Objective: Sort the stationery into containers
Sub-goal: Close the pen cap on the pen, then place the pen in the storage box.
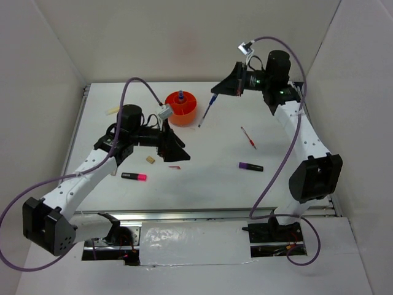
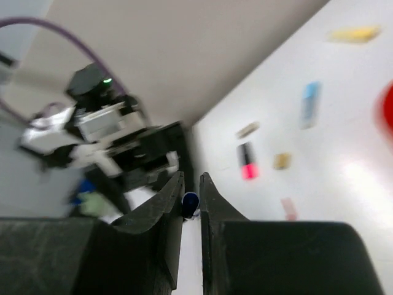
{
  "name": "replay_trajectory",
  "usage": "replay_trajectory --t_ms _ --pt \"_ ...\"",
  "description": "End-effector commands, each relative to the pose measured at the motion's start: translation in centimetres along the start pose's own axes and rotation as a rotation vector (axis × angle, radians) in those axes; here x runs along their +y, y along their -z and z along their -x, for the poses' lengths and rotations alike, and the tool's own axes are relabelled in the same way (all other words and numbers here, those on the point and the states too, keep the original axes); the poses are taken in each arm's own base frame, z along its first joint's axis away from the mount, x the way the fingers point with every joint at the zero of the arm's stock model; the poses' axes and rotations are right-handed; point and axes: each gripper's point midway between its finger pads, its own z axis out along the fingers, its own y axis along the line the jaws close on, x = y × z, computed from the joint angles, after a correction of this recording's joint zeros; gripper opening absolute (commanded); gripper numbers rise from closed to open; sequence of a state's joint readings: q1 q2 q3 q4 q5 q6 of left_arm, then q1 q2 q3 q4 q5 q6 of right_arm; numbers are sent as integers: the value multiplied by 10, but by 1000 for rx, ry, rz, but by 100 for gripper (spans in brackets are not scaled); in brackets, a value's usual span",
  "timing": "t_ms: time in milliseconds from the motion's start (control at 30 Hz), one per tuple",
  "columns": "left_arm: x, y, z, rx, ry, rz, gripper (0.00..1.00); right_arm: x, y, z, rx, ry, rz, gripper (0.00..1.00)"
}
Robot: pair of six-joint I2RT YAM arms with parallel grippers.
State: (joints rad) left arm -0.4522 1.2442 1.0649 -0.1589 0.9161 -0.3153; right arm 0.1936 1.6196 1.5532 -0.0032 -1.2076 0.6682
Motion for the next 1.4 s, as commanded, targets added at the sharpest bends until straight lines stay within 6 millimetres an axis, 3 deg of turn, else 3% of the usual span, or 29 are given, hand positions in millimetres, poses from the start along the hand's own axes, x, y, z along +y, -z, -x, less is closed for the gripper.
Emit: replay_trajectory --t_ms 0,67,233,400,433,600,800,1200,1367 --pt "14 32 11 -72 -38 91 99 -14 12 30 -33 218 -198 0" --pt "32 51 23 -122 -17 161 99 -18 11 48 -50 311 -256 0" --pt "75 78 46 -183 63 385 99 -61 7 73 -97 397 -456 0" --pt "113 94 51 -206 171 575 99 -96 -8 92 -204 467 -565 0" --pt "118 97 52 -213 170 600 99 -111 -11 92 -212 451 -592 0" --pt "128 101 50 -251 160 637 99 -147 -45 89 -206 402 -570 0" --pt "135 105 42 -246 161 667 99 -185 -61 83 -232 365 -599 0" --pt "144 105 30 -235 171 676 99 -218 -77 78 -240 305 -589 0" --pt "150 106 28 -237 181 698 99 -238 -86 63 -212 298 -601 3"
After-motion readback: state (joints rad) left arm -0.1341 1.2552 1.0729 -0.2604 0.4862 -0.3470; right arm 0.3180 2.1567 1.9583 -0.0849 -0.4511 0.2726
